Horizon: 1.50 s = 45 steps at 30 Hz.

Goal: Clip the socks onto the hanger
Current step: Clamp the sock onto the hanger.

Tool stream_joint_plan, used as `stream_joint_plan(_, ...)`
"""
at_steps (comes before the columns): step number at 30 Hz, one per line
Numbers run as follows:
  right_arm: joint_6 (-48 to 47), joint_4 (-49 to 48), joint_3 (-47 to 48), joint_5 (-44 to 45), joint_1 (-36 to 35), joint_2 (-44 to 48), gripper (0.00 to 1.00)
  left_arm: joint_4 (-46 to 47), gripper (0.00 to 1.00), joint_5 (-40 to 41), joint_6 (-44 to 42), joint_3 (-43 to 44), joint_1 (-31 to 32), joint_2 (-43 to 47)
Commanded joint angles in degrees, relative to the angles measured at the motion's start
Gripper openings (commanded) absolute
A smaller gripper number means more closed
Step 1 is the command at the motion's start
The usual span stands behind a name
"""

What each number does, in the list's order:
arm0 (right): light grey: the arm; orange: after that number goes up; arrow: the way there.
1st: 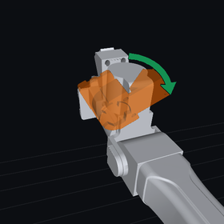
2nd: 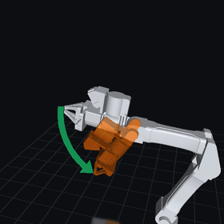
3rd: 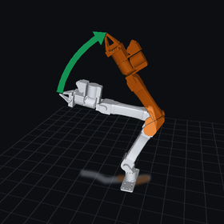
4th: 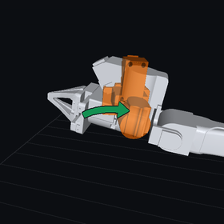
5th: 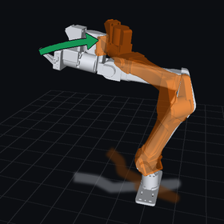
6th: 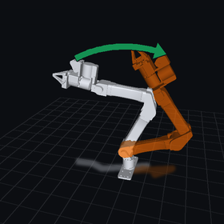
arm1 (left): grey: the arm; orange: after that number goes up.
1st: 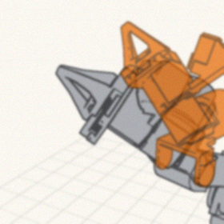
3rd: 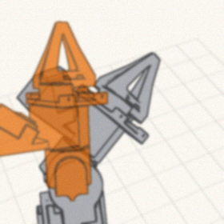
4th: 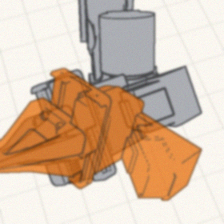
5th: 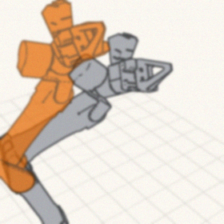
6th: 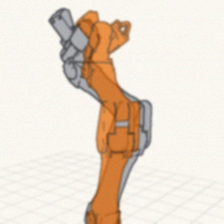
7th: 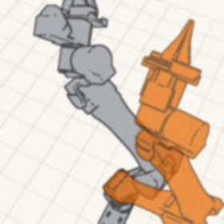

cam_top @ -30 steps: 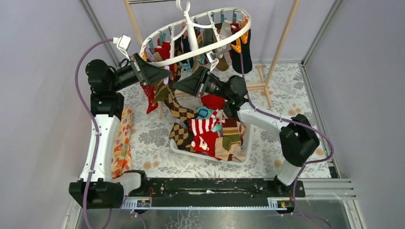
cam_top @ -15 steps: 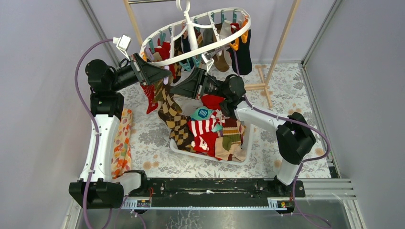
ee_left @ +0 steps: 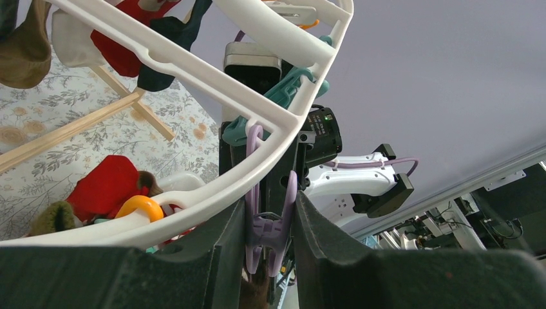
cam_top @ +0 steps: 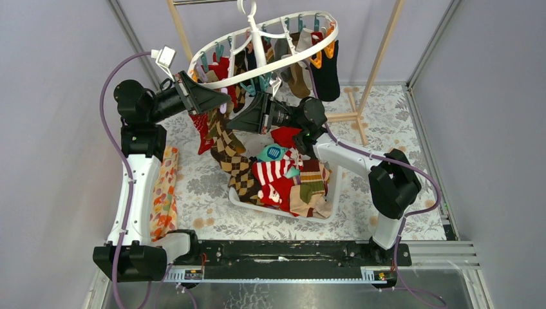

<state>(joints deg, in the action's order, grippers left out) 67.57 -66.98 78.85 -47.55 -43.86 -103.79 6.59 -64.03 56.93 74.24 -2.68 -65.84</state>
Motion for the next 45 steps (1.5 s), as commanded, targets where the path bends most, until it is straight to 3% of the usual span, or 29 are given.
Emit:
stream_joint_plan(1,-2.0,0.1,1.0,-3.5,-0.6,1.9,0.00,0.6,0.00,-3.2,-0.1,1.5,0.1,1.0)
stream_joint_plan(25,1.4,-5.5,4.8,3.6,0.5,0.3,0.00,0.1,0.00,-4.2,-0.8,0.8,0.1,1.3)
stream_joint_plan(45,0.0,-9.7,-2.9,11.6,1.9,4.8,0.00,0.3,0.00,-4.6,-0.8,1.1,0.1,1.3)
